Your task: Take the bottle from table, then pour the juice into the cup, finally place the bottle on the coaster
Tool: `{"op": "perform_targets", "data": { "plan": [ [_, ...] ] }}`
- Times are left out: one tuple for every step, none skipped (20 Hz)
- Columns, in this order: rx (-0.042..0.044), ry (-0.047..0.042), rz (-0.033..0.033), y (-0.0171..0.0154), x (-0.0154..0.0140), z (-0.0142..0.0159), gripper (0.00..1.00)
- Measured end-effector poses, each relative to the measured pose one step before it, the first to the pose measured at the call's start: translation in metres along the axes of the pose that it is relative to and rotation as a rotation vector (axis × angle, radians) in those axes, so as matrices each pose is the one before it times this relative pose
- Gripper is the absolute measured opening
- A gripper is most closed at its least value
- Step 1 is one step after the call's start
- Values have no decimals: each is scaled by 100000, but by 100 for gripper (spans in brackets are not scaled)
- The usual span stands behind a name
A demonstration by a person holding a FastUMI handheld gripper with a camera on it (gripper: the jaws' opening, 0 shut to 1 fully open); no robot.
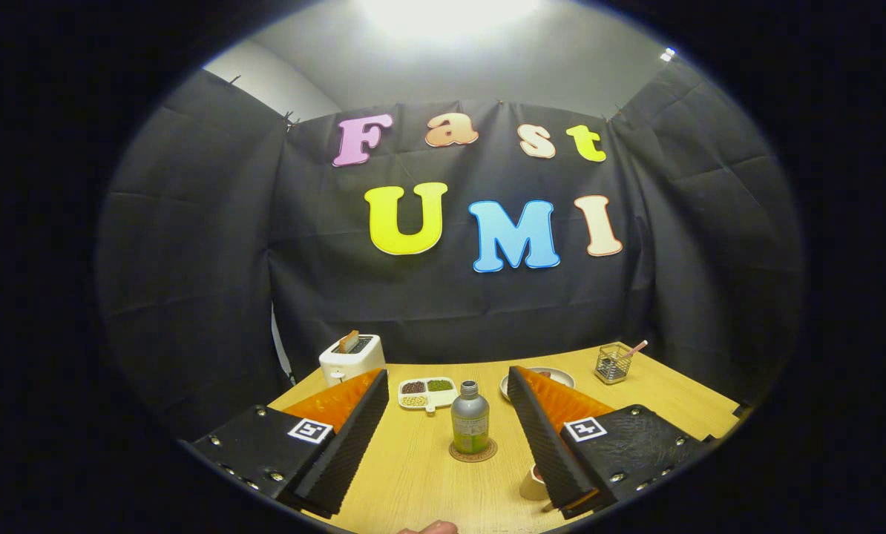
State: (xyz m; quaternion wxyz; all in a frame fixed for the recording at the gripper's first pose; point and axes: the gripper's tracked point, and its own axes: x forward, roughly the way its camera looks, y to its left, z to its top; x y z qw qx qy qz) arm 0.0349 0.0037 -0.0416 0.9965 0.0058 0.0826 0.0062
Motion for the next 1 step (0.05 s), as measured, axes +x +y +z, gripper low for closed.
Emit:
{"op": "perform_targets", "data": {
  "plan": [
    [1112,-367,328,111,-283,-94,98]
  ]
}}
